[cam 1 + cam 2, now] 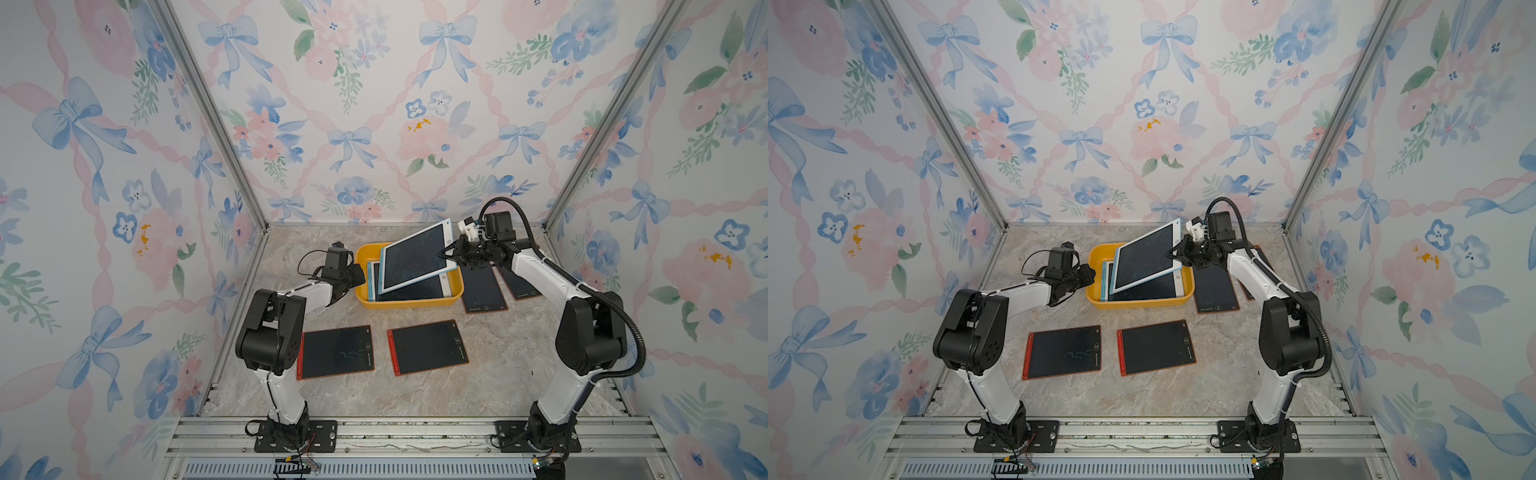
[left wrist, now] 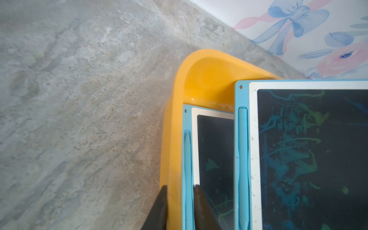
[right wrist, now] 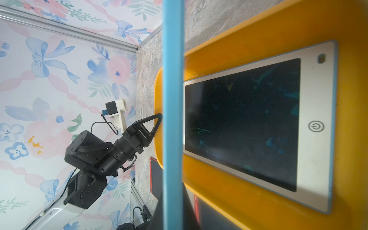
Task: Take out the writing tablet from the storage box
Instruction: Place the storage box at the center of the board.
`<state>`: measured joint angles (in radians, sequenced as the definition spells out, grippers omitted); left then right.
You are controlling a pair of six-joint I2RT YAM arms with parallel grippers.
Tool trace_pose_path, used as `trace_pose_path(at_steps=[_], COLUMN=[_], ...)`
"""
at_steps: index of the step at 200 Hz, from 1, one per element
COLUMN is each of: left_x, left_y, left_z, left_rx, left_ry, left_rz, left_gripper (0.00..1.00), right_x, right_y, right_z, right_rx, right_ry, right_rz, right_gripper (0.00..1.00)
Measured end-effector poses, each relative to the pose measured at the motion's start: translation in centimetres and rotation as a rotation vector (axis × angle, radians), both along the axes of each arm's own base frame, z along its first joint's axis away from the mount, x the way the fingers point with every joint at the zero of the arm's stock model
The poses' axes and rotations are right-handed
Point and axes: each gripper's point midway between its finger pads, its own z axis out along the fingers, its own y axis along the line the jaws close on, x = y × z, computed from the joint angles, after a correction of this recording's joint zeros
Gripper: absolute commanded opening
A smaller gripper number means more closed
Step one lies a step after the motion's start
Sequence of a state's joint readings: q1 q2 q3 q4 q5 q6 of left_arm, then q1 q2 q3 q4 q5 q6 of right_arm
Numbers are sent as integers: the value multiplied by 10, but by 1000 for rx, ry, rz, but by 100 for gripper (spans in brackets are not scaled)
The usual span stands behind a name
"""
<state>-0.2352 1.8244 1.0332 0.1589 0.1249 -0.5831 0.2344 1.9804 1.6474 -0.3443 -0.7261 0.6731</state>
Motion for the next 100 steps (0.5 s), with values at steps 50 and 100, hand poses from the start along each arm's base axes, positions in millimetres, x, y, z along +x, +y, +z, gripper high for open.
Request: trace_pose_path(at_steps=[50, 100], left_x=[1, 1], left_y=[-1, 11], left_z=[4, 29], left_rx=[10, 73], left_ry=[-12, -50], left_rz=[-12, 16], left_gripper=[42, 50], right_x=[1, 10], right_y=[-2, -1], right_z=[1, 30], right_rx=[-1, 7], right_ry=[-2, -56], right_rz=[-5, -10], right_gripper=[3, 3])
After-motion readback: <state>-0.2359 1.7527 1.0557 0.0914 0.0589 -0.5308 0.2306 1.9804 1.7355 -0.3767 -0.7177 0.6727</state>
